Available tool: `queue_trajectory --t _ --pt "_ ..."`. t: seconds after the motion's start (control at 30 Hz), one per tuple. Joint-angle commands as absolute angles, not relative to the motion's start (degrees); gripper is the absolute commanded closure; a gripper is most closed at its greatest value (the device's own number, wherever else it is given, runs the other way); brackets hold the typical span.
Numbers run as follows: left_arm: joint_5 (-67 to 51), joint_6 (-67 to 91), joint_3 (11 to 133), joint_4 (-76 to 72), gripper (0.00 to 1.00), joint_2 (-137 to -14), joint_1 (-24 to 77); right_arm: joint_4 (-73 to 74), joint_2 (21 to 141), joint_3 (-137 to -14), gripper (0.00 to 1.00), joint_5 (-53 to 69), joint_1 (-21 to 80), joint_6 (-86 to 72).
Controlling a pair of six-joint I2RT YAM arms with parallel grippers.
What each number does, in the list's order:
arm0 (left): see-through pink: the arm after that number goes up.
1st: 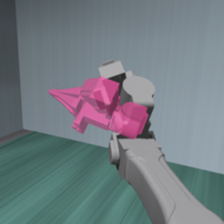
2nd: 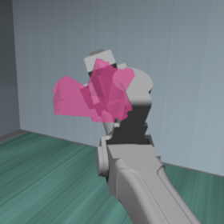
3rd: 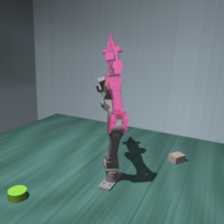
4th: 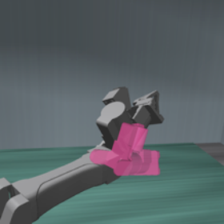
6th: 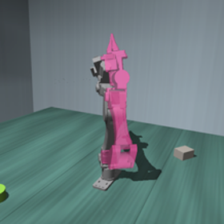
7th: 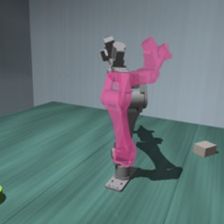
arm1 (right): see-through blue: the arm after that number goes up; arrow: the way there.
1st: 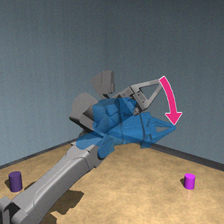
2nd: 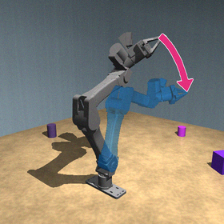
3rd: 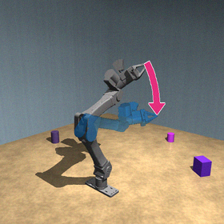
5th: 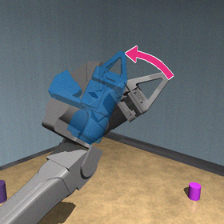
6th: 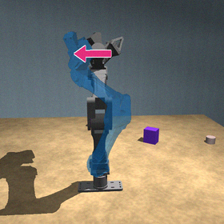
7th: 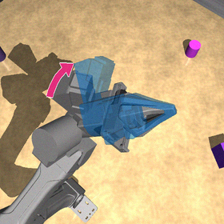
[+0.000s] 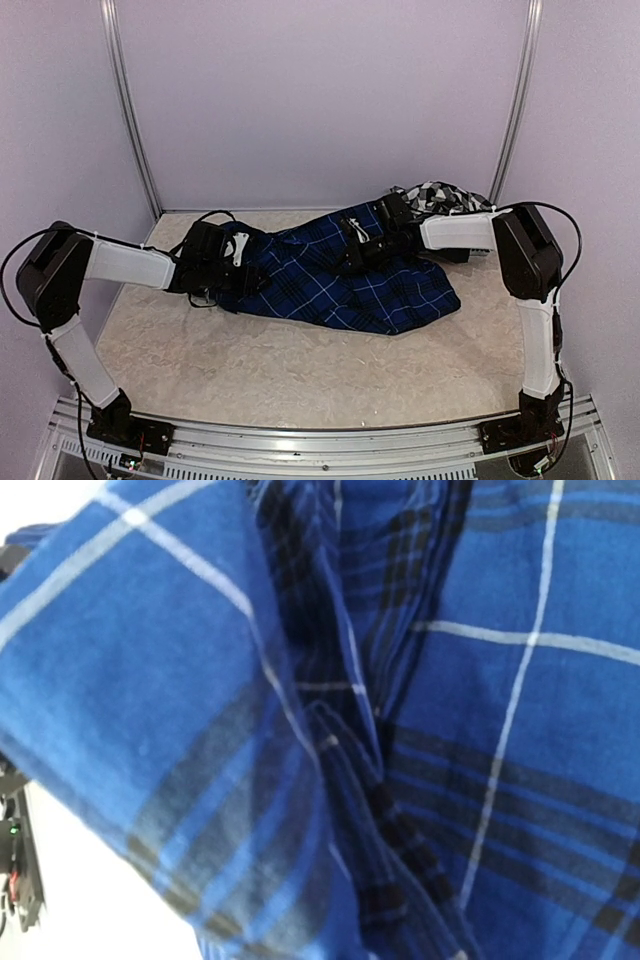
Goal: Fold and stack the long sleeve shirts
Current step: Smooth out the flattened shirt at the center of the board.
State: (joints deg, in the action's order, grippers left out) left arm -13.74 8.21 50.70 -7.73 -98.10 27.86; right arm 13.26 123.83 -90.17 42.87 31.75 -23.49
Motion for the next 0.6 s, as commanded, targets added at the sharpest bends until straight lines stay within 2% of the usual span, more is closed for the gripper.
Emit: queue_trajectory --t 0.0,0.1,0.27,0.57 --pt "-13.8 6.4 52.5 -5.7 0.44 -101.0 28.1 12.4 123.6 -89.7 1.00 43.9 31.8 -22.9" --pt "-15.2 6.4 52.2 -5.3 0.52 -101.7 28.1 12.5 123.6 -89.8 1.00 43.9 31.8 -22.8" --pt "-17.0 7.0 50.5 -5.8 0.73 -100.3 28.0 12.5 123.8 -89.8 1.00 44.0 31.8 -22.8" --pt "-18.5 8.1 49.7 -4.8 0.93 -95.7 28.4 12.2 124.0 -89.6 1.00 44.0 31.8 -22.8"
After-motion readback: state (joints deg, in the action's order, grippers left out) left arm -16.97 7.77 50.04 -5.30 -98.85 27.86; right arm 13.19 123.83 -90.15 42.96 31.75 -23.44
